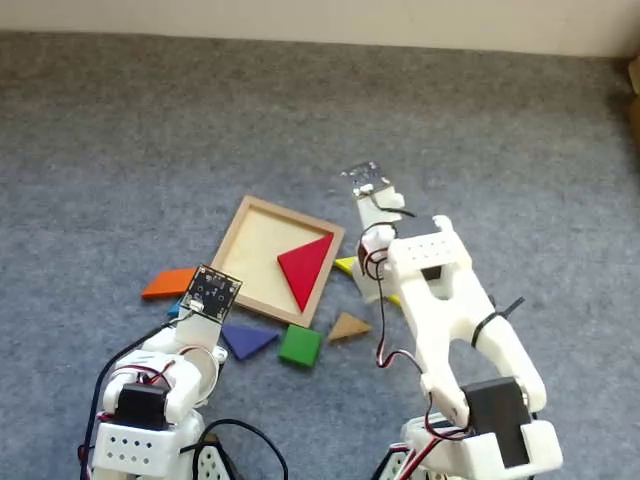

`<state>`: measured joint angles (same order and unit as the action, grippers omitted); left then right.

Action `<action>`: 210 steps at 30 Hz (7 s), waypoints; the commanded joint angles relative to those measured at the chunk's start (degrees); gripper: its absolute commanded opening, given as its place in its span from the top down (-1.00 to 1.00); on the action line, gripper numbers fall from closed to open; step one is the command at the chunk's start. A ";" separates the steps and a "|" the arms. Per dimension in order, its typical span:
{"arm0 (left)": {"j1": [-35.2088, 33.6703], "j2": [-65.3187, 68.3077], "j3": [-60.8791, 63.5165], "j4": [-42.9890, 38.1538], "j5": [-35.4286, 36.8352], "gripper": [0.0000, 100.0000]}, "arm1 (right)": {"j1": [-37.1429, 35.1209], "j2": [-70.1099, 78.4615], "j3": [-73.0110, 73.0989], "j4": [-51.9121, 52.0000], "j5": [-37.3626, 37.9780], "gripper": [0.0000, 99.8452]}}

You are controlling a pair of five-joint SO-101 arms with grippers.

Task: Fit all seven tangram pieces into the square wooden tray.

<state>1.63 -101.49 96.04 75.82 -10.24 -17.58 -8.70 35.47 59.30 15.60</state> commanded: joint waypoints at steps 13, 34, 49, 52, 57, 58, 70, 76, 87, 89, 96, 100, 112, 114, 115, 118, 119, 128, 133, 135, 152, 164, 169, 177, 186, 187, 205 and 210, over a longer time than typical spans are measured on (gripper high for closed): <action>-0.31 -2.86 1.10 0.09 0.26 0.99 | -4.70 -2.33 -1.10 -1.71 13.71 0.33; -0.31 -2.86 1.10 0.09 0.26 0.99 | -1.01 22.11 -17.27 -2.33 16.97 0.34; -0.31 -2.86 1.10 0.09 0.26 0.99 | -1.01 21.76 -17.54 3.38 16.26 0.55; -0.31 -2.86 1.10 0.09 0.26 0.99 | -1.01 19.30 -17.63 5.32 13.54 0.55; -0.31 -2.86 1.10 0.09 0.26 0.99 | -0.04 13.23 -17.19 5.05 9.05 0.42; -0.31 -2.86 1.10 0.09 0.26 0.99 | 0.40 12.62 -17.10 5.41 7.56 0.37; -0.31 -2.86 1.10 0.09 0.26 0.99 | 1.36 14.64 -11.65 4.70 4.13 0.31; -0.31 -2.86 1.10 0.09 0.26 0.99 | -1.19 14.64 -7.08 -0.75 4.31 0.31; -0.31 -2.86 1.10 0.09 0.26 0.99 | -1.71 14.55 -6.29 -1.01 4.66 0.49; -0.31 -2.86 1.10 0.09 0.26 0.99 | -1.71 14.11 -6.29 -0.75 4.66 0.53; -0.31 -2.86 1.10 0.09 0.26 0.99 | -1.71 13.49 -6.81 0.92 8.53 0.85; -0.31 -2.86 1.10 0.09 0.26 0.99 | -1.71 8.40 -6.73 4.35 9.67 0.99; -0.31 -2.86 1.10 0.09 0.26 0.99 | -8.48 -3.74 -7.25 3.65 15.82 0.99; -0.31 -2.86 1.10 0.09 0.26 0.99 | -9.54 -3.74 -7.96 -0.66 18.64 0.99; -0.31 -2.86 1.10 0.09 0.26 0.99 | -9.80 -3.74 -8.13 -3.74 20.04 0.99; -0.31 -2.86 1.10 0.09 0.26 0.99 | -9.98 -3.74 -8.22 -13.32 23.30 0.99; -0.31 -2.86 1.10 0.09 0.26 0.99 | -10.42 -3.65 -8.13 -15.78 23.38 0.99; -0.31 -2.86 1.10 0.09 0.26 0.99 | -15.78 6.99 -8.75 -28.35 23.56 0.99; -0.31 -2.86 1.10 0.09 0.26 0.99 | -16.92 12.44 -8.75 -36.97 23.56 0.99; -0.31 -2.86 1.10 0.09 0.26 0.99 | -16.75 12.79 -8.75 -38.81 24.26 0.99; -0.31 -2.86 1.10 0.09 0.26 0.99 | -19.82 13.14 -7.43 -42.33 29.71 0.61; -0.31 -2.86 1.10 0.09 0.26 0.99 | -21.93 12.62 -7.16 -29.32 29.98 0.55; -0.31 -2.86 1.10 0.09 0.26 0.99 | -22.02 9.89 -6.73 -26.07 29.80 0.55; -0.31 -2.86 1.10 0.09 0.26 0.99 | -21.58 2.86 -6.99 -26.24 20.04 0.65; -0.31 -2.86 1.10 0.09 0.26 0.99 | -21.58 7.87 -4.88 -38.81 7.82 0.99; -0.31 -2.86 1.10 0.09 0.26 0.99 | -21.49 9.80 -4.97 -40.48 7.56 0.99; -0.31 -2.86 1.10 0.09 0.26 0.99 | -14.64 20.00 -4.97 -33.89 21.89 0.99; -0.31 -2.86 1.10 0.09 0.26 0.99 | -14.64 19.82 -4.97 -32.57 22.33 0.99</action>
<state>1.63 -101.49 96.04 75.82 -10.24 -33.23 10.29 29.85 24.92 36.97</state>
